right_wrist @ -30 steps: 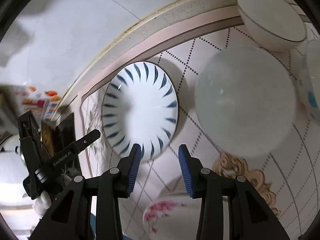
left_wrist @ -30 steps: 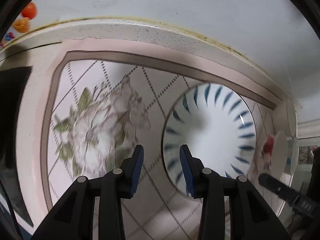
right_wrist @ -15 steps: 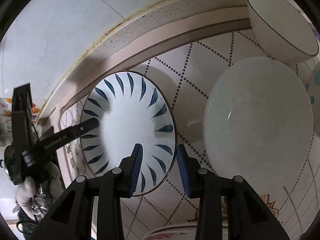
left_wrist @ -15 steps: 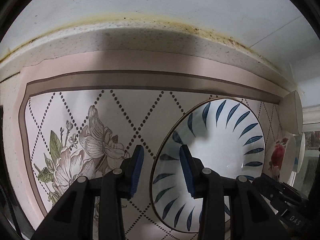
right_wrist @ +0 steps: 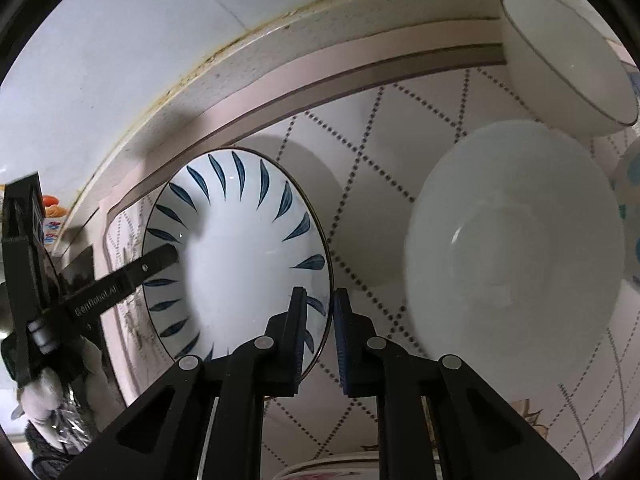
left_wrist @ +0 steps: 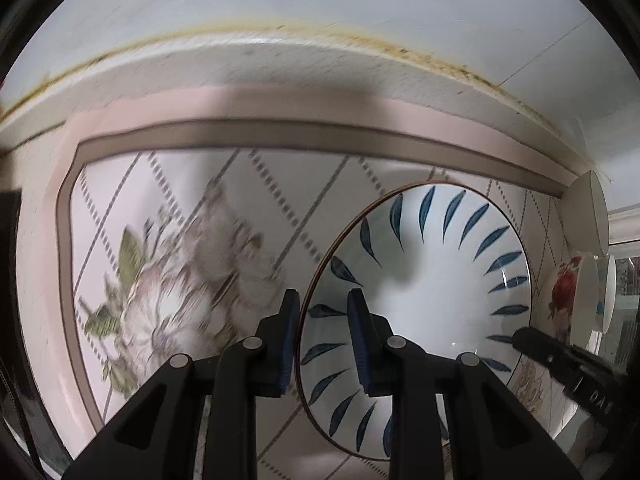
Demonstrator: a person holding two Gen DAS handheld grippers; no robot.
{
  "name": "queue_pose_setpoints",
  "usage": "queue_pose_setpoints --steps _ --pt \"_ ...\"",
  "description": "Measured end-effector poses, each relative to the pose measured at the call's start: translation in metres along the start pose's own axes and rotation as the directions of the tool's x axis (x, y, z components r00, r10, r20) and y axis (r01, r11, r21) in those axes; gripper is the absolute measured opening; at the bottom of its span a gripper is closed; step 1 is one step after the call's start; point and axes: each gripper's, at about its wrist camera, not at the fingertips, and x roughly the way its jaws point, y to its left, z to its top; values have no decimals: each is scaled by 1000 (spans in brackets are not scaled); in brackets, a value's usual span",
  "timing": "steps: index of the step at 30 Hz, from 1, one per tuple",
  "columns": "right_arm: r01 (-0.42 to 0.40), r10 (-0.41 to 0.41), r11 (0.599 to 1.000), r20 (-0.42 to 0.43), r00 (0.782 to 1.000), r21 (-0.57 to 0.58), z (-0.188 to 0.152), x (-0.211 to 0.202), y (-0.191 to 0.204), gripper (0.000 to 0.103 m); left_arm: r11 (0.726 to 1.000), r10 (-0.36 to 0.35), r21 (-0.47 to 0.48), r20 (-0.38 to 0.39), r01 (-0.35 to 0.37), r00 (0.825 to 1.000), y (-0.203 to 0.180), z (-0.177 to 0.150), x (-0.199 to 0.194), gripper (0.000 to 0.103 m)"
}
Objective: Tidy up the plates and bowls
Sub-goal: 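Carry the blue-striped plate with both grippers onto the plate stack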
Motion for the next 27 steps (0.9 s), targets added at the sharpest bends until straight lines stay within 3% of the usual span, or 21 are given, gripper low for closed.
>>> queue_pose_setpoints --steps 8,13,27 --pt "-5 2 998 -50 999 -56 2 17 17 14 999 2 -42 10 -2 1000 9 -26 -4 20" --pt "-11 9 996 -34 999 -85 1 20 21 10 998 4 -67 30 -3 1000 7 -42 -9 20" --pt "-15 21 989 38 999 -150 -5 -31 10 9 1000 -3 -15 93 5 996 -23 -66 -52 20"
